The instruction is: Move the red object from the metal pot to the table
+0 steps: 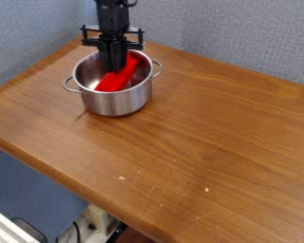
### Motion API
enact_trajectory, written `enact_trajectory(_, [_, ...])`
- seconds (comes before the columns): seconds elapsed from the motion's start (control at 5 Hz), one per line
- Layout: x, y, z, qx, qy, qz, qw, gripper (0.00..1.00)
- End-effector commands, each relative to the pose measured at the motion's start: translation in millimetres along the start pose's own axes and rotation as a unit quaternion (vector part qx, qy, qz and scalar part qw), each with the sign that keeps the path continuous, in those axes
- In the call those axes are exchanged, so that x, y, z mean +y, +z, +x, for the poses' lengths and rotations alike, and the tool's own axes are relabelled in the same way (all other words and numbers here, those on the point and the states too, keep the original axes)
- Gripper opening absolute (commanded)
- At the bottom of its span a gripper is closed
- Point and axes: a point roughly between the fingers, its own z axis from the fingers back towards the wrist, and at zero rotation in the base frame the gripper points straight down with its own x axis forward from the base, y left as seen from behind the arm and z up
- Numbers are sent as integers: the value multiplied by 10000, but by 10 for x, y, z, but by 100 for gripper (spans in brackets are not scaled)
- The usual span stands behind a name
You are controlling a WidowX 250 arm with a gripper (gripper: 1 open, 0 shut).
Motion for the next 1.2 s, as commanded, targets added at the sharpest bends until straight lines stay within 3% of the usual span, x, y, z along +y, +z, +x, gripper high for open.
enact_trajectory(0.0, [38, 363, 2, -527, -20, -10, 9986, 0])
enact_trajectory(0.4, [-2, 684, -68, -682, 719, -212, 9949, 0])
enact_trajectory(0.6, [39, 715, -90, -724, 464, -98, 9962, 100])
enact_trajectory(0.8, [76, 726, -114, -756, 177, 52, 9970, 0])
enact_trajectory(1.0, [-85, 735, -273, -703, -408, 229, 9964, 100])
